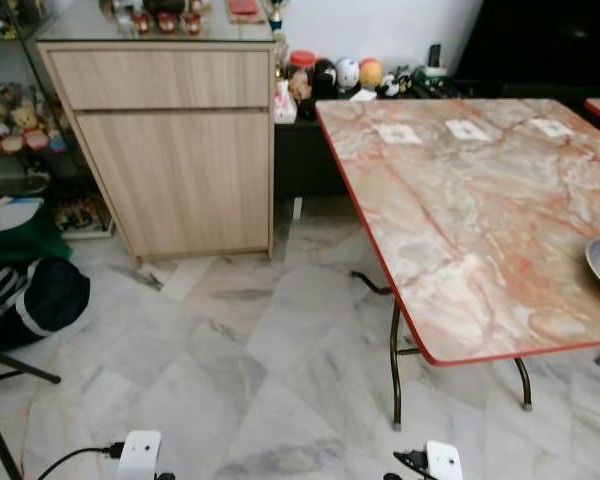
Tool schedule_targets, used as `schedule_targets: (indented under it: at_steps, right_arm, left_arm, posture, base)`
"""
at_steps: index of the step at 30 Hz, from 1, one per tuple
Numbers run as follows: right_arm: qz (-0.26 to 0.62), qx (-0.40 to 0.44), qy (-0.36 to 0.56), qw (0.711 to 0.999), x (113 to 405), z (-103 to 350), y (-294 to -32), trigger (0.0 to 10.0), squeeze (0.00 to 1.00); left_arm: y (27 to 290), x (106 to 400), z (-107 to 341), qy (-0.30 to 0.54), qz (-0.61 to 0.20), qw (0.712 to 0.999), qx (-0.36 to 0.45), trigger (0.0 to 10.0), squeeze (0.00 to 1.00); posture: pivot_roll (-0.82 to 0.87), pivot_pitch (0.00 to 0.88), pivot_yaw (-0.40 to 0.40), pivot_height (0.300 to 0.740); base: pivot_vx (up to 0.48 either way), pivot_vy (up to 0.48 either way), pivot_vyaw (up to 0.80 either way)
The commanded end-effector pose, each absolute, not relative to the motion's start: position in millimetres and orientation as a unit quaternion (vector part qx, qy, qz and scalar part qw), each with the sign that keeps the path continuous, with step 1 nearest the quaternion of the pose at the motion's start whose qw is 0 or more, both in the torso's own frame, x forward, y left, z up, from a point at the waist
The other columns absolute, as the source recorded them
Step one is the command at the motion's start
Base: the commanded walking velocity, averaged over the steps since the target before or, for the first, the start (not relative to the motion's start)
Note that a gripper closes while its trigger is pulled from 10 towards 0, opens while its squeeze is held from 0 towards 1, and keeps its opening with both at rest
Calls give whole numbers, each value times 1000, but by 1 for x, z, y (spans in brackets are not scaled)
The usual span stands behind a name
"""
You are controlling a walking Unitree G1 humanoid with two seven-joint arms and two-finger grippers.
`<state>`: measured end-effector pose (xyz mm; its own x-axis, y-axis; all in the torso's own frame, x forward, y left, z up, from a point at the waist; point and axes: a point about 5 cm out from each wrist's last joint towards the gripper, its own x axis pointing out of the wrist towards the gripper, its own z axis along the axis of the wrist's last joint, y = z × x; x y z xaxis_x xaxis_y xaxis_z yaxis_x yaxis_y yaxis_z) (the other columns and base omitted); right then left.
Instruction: Setting the table
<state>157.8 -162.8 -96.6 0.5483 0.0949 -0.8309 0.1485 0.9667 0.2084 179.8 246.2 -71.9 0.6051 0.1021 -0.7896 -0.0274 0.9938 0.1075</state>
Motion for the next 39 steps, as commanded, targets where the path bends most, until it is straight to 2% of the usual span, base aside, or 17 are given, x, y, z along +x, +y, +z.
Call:
schedule_targets:
  at_steps: [1,8,37,39]
  right_arm:
    - [-23,123,475,871,156,-97,-169,10000,0]
    - [-23,124,475,871,154,-97,-168,10000,0]
    - [-24,123,472,873,156,-97,-169,10000,0]
    - [-23,123,472,873,156,-97,-169,10000,0]
  left_arm:
    - [240,176,-76,452,28,891,40,10000,0]
    - [237,173,-78,456,21,889,43,10000,0]
    - [235,179,-76,449,22,892,40,10000,0]
    - [235,178,-76,451,25,892,36,10000,0]
  posture:
    - [159,33,-88,740]
    - [155,0,-80,740]
    - [156,23,-85,740]
    - [157,26,-87,740]
  base:
    - [0,-458,0]
    - [0,-479,0]
    - [0,-480,0]
    - [0,0,0]
